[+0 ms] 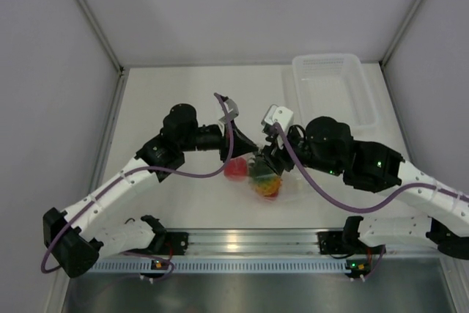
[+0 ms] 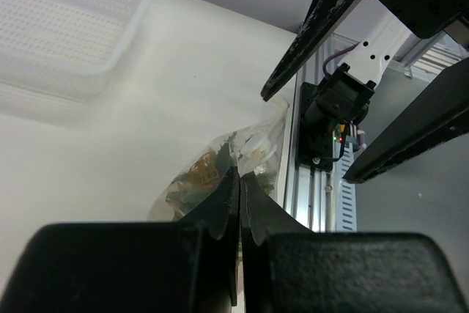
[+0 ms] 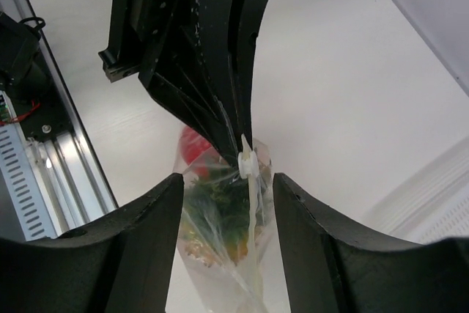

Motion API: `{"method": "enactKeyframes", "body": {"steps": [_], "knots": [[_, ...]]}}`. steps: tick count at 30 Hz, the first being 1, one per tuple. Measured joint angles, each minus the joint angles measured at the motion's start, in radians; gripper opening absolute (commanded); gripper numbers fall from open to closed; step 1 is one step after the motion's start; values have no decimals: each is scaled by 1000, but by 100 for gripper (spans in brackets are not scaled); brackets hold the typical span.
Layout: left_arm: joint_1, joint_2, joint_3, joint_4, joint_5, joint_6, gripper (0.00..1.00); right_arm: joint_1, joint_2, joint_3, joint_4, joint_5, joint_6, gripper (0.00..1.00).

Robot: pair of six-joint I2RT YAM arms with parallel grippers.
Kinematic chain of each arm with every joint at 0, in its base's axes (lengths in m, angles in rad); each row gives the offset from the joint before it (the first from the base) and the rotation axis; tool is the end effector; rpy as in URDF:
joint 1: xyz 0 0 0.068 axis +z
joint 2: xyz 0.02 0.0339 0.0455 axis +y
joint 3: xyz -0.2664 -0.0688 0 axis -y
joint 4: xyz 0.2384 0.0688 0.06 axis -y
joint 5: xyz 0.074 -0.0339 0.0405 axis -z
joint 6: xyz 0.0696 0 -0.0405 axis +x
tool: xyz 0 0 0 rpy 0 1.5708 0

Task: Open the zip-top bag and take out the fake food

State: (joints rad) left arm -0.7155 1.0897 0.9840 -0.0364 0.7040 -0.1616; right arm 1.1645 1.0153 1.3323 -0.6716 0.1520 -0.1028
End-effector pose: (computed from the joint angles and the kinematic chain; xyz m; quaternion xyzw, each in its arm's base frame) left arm 0.1711 -0.2084 0.3662 0.4112 0.6204 -0.4970 0.4462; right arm 0.0971 0.1991 0.4216 -0.4496 0.6852 0.2347 0.5228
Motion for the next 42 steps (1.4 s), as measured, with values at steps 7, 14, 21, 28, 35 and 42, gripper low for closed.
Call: {"method": "enactKeyframes", "body": {"steps": [7,14,21,28,35,42], "knots": [[0,21,39,-76,53,38,0,-32,50,12,-25,-81,-43,49],[0,21,45,-100,58,45,0,-173,78,45,-37,-236,-80,43],[0,22,45,-100,58,56,0,-245,95,45,-40,-360,-92,35],[0,45,60,-100,58,56,0,-253,102,43,-38,-436,-92,32],[0,47,63,-105,58,56,0,-253,106,42,-30,-444,-94,19],[0,47,64,-107,58,55,0,-253,106,6,-16,-424,-96,25]]}}
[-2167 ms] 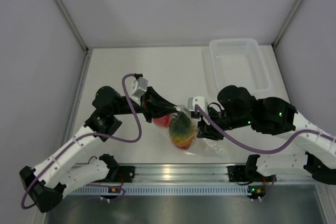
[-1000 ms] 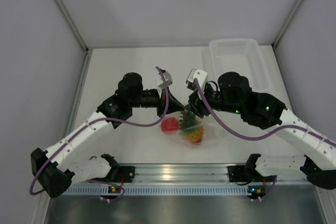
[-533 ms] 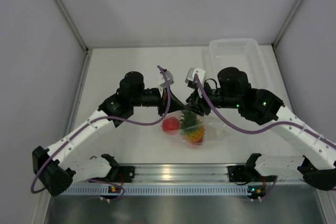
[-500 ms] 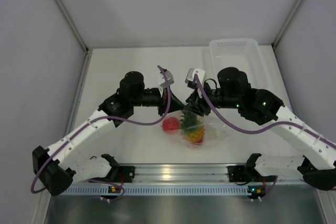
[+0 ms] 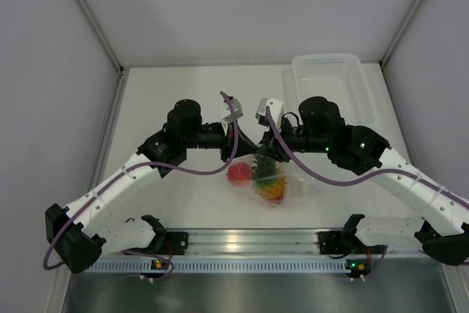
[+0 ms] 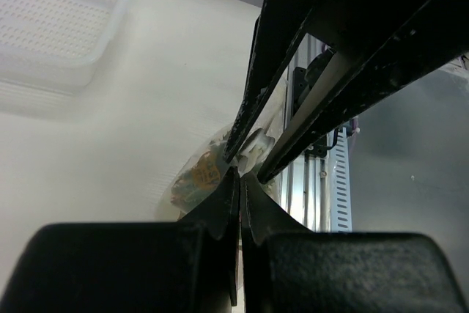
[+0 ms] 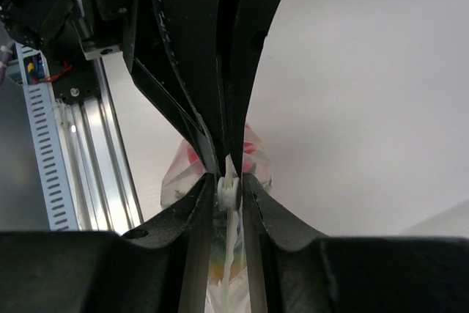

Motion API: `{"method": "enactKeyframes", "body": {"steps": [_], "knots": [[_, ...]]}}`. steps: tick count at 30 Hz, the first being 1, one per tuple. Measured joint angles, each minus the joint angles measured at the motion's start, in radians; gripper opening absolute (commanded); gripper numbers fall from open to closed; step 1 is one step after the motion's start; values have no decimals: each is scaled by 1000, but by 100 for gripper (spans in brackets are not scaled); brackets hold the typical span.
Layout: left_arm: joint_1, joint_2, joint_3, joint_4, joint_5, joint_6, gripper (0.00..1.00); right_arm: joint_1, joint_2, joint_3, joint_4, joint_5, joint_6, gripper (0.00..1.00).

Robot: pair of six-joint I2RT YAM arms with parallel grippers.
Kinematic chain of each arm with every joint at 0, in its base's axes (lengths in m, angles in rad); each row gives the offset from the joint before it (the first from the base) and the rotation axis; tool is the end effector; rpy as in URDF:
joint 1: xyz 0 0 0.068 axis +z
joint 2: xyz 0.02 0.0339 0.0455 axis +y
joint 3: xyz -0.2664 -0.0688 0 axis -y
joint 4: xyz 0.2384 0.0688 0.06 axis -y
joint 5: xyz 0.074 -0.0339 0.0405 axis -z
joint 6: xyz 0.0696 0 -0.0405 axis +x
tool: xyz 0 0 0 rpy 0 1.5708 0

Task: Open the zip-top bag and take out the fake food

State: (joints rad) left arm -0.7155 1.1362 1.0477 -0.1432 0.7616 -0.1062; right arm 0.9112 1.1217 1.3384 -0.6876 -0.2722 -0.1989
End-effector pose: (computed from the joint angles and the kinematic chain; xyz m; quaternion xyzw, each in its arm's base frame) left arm 0.1735 -0.2145 0.3653 0.4384 0.6252 -0.4973 0.4118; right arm 0.1384 0.2090 0.3994 -0.5054 0.6805 0.2890 0.4450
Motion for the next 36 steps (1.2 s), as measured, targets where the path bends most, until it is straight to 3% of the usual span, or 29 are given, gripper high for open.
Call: {"method": "enactKeyframes", "body": {"steps": [5,9,24,25,27,36], "knots": [[0,0,0,0,-6,0,0,0,2,-17,0,11,0,19],[0,1,1,0,-11,0,0,0,2,-17,0,16,0,21],[3,35,39,-23,-19,5,0,-13,5,-14,8,42,18,17],[3,35,39,-23,-20,5,0,-13,5,-14,8,43,22,15],[3,36,39,-23,-19,5,0,-14,5,-14,8,45,28,0],[-2,35,39,-23,-88,5,0,-27,4,-27,19,47,24,0]]}}
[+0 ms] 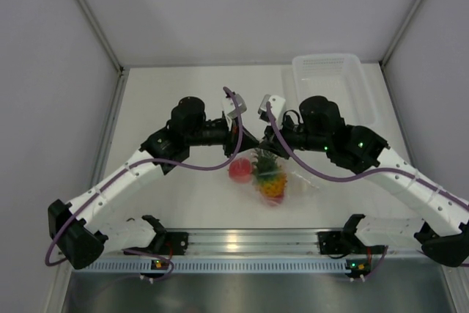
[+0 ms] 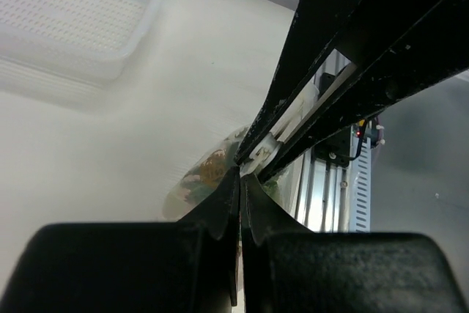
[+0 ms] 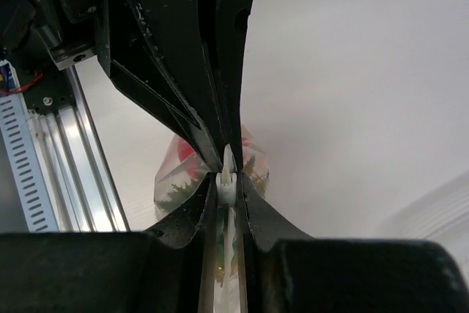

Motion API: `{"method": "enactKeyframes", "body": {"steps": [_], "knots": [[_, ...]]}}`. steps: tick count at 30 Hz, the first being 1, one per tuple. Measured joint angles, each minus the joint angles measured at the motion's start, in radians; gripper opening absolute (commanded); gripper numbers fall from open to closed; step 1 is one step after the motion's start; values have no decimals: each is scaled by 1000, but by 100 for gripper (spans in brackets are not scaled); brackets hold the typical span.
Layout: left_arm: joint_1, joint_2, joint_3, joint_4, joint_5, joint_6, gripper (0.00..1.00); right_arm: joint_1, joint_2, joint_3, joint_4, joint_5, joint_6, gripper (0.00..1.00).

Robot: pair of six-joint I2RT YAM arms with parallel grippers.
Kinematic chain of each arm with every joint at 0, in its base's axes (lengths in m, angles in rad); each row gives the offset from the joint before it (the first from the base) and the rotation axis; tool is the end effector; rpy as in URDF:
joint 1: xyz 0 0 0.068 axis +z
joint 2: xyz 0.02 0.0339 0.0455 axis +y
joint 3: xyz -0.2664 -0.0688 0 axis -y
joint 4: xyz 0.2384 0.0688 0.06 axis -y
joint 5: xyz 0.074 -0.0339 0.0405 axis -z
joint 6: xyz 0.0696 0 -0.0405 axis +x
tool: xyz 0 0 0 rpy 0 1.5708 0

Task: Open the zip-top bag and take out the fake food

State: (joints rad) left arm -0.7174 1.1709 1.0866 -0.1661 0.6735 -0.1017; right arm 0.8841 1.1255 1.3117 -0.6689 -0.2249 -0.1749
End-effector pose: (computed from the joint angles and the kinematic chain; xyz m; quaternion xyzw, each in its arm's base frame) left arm 0.1849 -0.2190 0.3668 0.4190 0.6491 -0.4699 0.4270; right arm 0.1491 0.2063 0.3912 -0.4796 0.7045 0.2686 0.4490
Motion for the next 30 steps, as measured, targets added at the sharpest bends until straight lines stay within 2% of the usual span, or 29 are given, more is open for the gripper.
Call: {"method": "enactKeyframes", "body": {"steps": [14,24,30], "knots": [[-12,-48,-16,-3,-303,-31,0,-16,-120,-149,16,69,8,0],[-16,-70,-79,28,-717,-148,0,-17,-296,-263,-68,152,146,0],[-16,-86,-125,40,-907,-211,0,-16,-351,-280,-122,154,203,0]]}}
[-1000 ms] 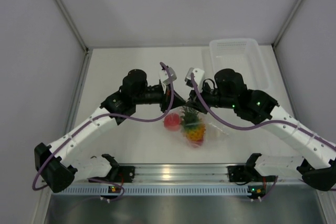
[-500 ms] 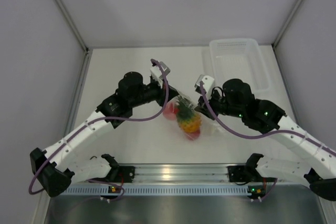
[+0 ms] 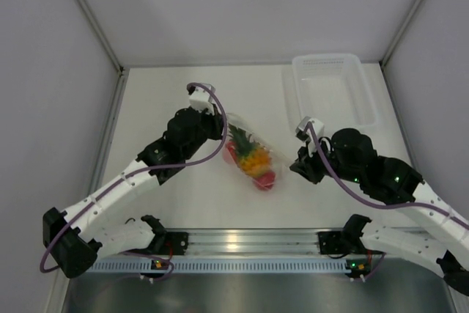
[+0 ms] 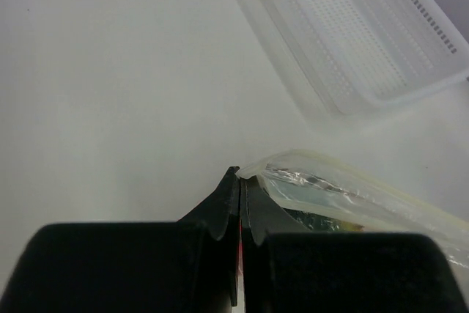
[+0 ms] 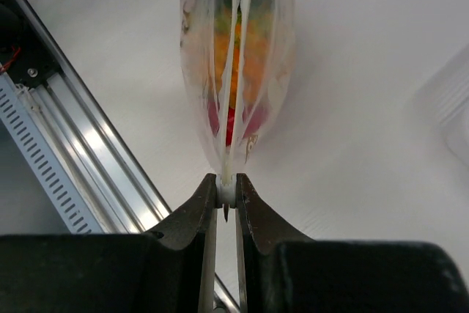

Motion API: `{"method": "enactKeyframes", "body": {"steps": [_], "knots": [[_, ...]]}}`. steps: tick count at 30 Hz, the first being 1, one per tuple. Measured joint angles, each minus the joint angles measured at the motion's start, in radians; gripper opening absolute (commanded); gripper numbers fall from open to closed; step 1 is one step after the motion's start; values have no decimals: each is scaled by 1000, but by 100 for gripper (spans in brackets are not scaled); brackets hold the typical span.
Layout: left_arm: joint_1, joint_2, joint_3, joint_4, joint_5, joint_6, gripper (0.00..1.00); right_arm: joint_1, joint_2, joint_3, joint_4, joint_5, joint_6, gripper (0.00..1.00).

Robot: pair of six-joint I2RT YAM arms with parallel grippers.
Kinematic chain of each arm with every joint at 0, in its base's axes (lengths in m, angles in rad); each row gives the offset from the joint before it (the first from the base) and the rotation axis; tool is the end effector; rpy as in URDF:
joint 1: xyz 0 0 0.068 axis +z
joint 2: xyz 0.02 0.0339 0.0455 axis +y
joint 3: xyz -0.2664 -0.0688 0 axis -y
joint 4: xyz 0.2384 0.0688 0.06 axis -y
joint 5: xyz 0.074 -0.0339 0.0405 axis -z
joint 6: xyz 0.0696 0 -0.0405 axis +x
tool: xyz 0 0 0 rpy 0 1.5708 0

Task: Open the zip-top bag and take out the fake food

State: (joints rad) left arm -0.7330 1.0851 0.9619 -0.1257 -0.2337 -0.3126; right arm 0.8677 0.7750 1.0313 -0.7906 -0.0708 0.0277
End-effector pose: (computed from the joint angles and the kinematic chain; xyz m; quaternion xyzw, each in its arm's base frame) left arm 0.2166 -0.1733 0.3444 0.0936 0.7817 -0.2247 0.5742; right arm 0.1052 0.1317 0.3453 -0.3700 0.7855 0.2420 0.4329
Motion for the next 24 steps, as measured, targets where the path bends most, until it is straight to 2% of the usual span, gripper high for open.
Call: {"method": "enactKeyframes", "body": {"steps": [5,9,12,14,19,24], "knots": [[2,-2,-1,2,-96,-57,0,0,55,26,-20,-6,7,0],[18,3,-1,5,-66,-77,0,0,78,22,-25,-22,16,0],[34,5,-10,40,10,-70,0,0,62,21,-26,-48,26,13],[45,5,-24,86,64,-55,0,0,44,17,-25,-61,35,27],[56,5,-61,179,232,3,0,0,13,16,-29,11,53,36],[58,5,-77,236,375,53,0,0,25,30,-25,132,74,35]]}}
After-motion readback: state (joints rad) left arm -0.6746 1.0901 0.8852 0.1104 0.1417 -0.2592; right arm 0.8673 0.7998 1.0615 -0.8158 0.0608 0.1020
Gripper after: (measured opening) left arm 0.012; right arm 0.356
